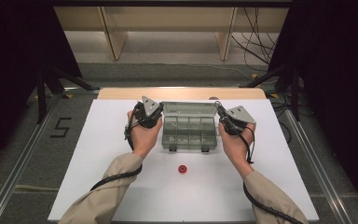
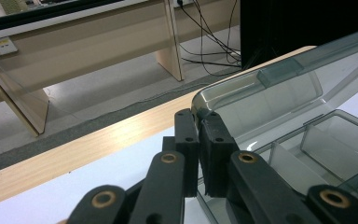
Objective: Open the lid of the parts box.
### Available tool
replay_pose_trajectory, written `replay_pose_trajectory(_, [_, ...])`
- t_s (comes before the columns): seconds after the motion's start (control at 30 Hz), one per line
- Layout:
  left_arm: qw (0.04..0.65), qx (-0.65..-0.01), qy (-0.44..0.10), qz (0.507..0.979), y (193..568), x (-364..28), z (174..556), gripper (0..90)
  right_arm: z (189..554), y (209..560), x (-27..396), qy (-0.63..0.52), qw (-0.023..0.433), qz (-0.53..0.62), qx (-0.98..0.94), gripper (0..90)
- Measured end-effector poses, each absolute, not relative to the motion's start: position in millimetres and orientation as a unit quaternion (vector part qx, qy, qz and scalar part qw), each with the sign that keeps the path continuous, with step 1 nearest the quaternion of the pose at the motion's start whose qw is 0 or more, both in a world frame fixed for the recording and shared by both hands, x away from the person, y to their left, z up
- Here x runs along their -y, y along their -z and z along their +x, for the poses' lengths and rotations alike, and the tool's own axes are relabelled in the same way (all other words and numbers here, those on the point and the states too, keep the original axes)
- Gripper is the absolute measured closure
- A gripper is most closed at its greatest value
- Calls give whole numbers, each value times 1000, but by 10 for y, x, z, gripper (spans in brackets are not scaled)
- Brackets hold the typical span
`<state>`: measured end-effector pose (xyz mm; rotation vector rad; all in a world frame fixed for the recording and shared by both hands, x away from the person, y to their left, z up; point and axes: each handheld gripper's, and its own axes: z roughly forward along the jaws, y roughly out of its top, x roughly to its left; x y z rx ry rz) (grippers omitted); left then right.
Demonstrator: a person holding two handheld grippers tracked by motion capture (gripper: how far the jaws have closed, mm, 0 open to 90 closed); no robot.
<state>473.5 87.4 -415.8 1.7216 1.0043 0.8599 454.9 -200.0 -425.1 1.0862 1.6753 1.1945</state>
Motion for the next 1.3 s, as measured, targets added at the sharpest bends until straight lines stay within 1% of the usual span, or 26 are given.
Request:
replay_pose_trajectory(0.03, [465,-408,-356,701,4153,-879,4739,865,4551,4250,1998,-472,397,430,-659,885])
replay_pose_trajectory(0.17, [468,-412,-347,701,4148,-875,4755,866,4555,4241,1987,-472,390,435,-660,885])
replay_pose_trajectory(0.37, [465,-412,-350,701,4130,-881,4782,867,4578,4233,1988,-470,394,435,-659,886])
replay_pose_trajectory(0.4, [467,-414,-344,702,4131,-877,4786,867,4578,4232,1985,-470,395,437,-657,885])
replay_pose_trajectory(0.83, [462,-417,-345,702,4105,-880,4840,868,4617,4215,1987,-470,389,439,-660,886])
replay_pose_trajectory(0.97, [466,-420,-337,702,4105,-876,4856,868,4635,4215,1982,-470,395,440,-656,886])
replay_pose_trajectory(1.3, [465,-424,-333,703,4087,-877,4890,868,4668,4201,1982,-473,390,442,-655,887])
